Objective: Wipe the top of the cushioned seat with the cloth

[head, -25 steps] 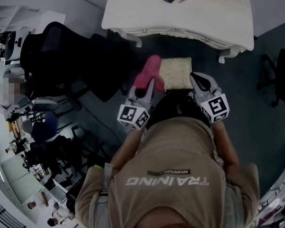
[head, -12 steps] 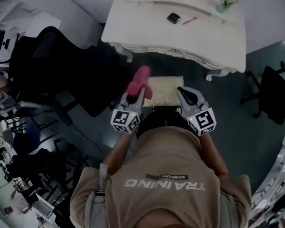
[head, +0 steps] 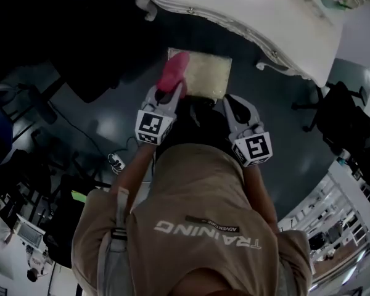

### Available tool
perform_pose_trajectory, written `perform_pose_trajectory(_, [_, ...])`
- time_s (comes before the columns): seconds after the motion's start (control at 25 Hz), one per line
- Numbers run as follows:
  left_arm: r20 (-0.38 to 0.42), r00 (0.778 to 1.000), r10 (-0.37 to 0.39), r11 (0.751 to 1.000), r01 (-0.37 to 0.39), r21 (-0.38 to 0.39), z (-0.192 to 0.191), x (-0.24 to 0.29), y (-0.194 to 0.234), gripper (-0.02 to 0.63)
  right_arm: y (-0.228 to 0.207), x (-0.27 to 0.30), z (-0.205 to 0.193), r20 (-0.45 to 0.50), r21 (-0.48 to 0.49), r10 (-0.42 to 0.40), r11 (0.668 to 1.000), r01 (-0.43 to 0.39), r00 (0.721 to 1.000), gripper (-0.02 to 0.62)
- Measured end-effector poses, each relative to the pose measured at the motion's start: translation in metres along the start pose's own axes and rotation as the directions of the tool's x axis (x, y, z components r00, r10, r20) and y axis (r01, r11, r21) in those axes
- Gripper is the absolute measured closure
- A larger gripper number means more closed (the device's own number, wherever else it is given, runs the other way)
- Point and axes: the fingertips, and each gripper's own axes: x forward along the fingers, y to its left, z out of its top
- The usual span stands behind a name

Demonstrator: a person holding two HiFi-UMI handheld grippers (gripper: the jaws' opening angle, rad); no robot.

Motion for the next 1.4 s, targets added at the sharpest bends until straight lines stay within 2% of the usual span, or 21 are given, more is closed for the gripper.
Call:
perform_pose_trajectory(0.12, [-0.021,0.999,0.05,0.999,-0.051,-0.01,-0.025,0.012,0.01,0.565,-0.002,0.016,-0.018,-0.035,-0.021,0.05,0.999,-0.05,0.998,0.591])
perform_pose_trajectory(0.32, [-0.063,0.99,0.123,0.987,-0.115,0.112,-0.087,0.048,0.041,0.565,-0.031,0.06,-0.076,-0.087,0.038,0.098,0.995,-0.095,0.991,0.591])
perform_pose_trajectory(0.52, [-0.119,0.981,0.151,0.986,-0.14,0.096,-0.154,0.071,0.061,0.566,-0.067,0.085,-0.15,-0.145,0.136,0.167,0.98,-0.147,0.975,0.591])
perform_pose_trajectory(0.64, [-0.169,0.971,0.17,0.983,-0.154,0.1,-0.187,0.083,0.072,0.566,-0.094,0.092,-0.186,-0.159,0.136,0.164,0.98,-0.143,0.974,0.591])
perform_pose_trajectory(0.72, [-0.182,0.964,0.195,0.978,-0.177,0.11,-0.205,0.091,0.086,0.566,-0.11,0.099,-0.203,-0.14,0.158,0.159,0.978,-0.137,0.977,0.591])
perform_pose_trajectory(0.84, [-0.189,0.951,0.244,0.969,-0.232,0.087,-0.236,0.107,0.116,0.566,-0.129,0.114,-0.225,-0.132,0.162,0.133,0.981,-0.111,0.982,0.591])
perform_pose_trajectory(0.92, [-0.215,0.938,0.272,0.962,-0.263,0.072,-0.261,0.122,0.136,0.566,-0.131,0.125,-0.24,-0.134,0.139,0.149,0.982,-0.13,0.98,0.591])
perform_pose_trajectory(1.0, [-0.246,0.925,0.29,0.957,-0.284,0.06,-0.286,0.138,0.151,0.566,-0.126,0.133,-0.257,-0.141,0.116,0.201,0.976,-0.185,0.969,0.591])
perform_pose_trajectory(1.16, [-0.278,0.913,0.297,0.954,-0.298,0.04,-0.32,0.166,0.172,0.565,-0.108,0.149,-0.29,-0.144,0.149,0.292,0.951,-0.271,0.945,0.591])
perform_pose_trajectory(1.28, [-0.296,0.914,0.277,0.96,-0.279,0.036,-0.332,0.182,0.181,0.565,-0.098,0.162,-0.306,-0.14,0.183,0.312,0.941,-0.285,0.94,0.591])
perform_pose_trajectory(1.4, [-0.294,0.922,0.252,0.965,-0.262,0.007,-0.338,0.202,0.18,0.565,-0.104,0.17,-0.315,-0.11,0.266,0.272,0.935,-0.236,0.956,0.591])
